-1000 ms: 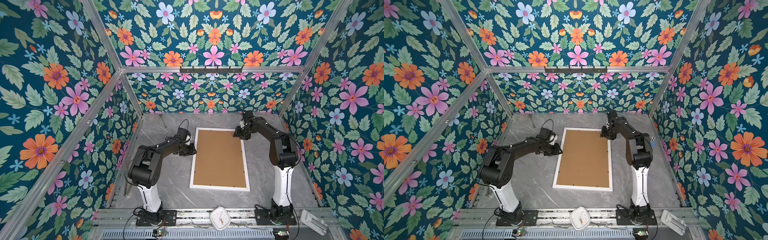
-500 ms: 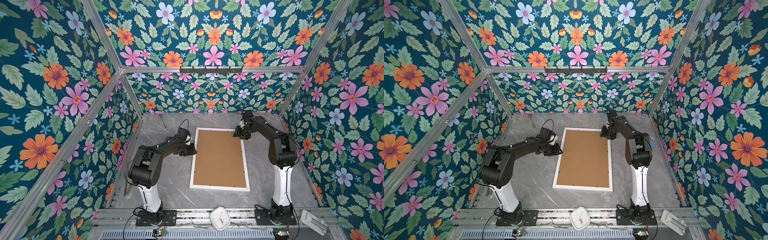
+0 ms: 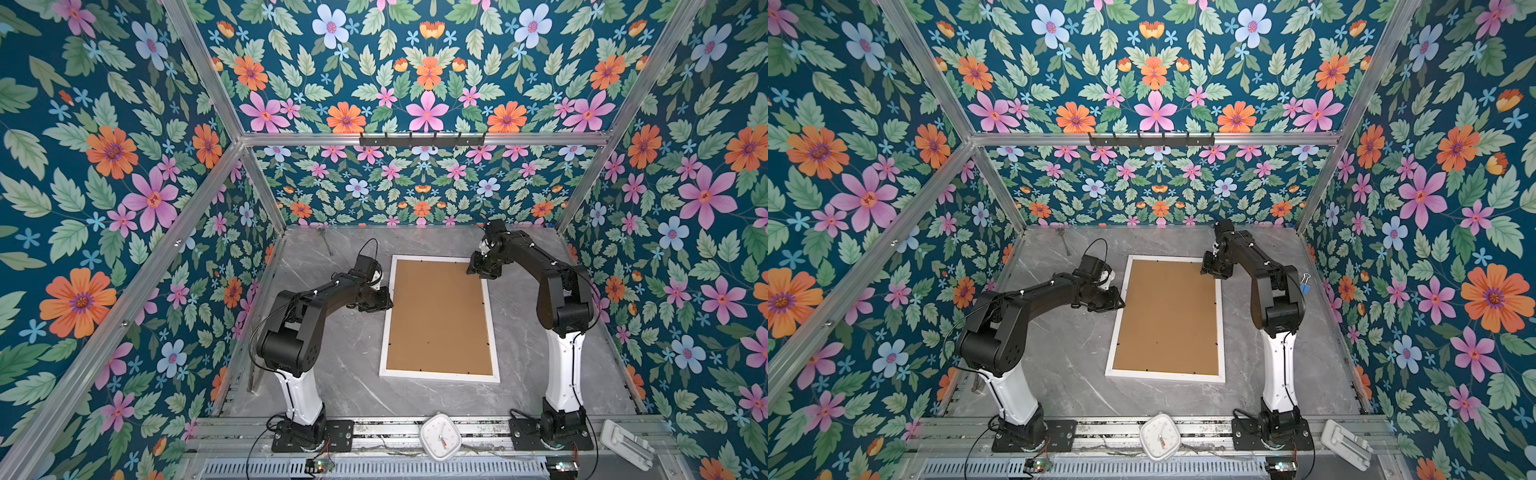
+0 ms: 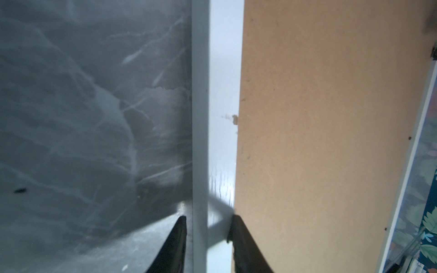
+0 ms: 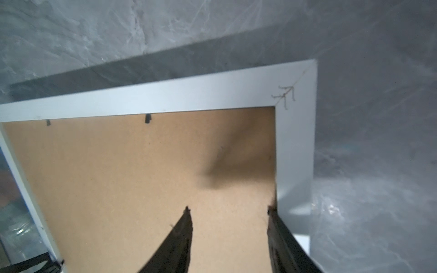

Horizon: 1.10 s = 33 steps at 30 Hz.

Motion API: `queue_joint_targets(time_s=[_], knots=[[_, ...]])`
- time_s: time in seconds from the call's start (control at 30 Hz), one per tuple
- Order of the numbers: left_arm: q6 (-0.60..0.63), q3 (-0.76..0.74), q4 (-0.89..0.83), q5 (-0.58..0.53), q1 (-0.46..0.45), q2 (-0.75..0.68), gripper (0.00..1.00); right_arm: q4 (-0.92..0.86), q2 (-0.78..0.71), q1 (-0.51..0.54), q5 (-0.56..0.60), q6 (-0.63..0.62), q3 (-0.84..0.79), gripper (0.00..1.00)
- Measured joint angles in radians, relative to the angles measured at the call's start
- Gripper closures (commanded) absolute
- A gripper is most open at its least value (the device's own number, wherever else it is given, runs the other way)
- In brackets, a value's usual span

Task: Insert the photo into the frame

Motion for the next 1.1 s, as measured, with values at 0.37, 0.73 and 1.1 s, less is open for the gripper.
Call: queue_joint_targets(time_s=[0.37, 0.73, 1.1], knots=[[-0.001, 0.055, -0.042, -0.016, -0.024, 0.047, 0.71, 0.072, -0.13, 0.0, -0.045, -0.002, -0.074, 0.48], [-0.006, 0.088, -0.1, -0.073, -0.037, 0.034, 0.66, 0.105, -0.257, 0.0, -0.065, 0.005, -0.162, 0.48], [-0.034, -0.017, -0.12, -0.051, -0.034, -0.126, 0.58, 0.134, -0.404, 0.0, -0.101, 0.027, -0.341, 0.47]])
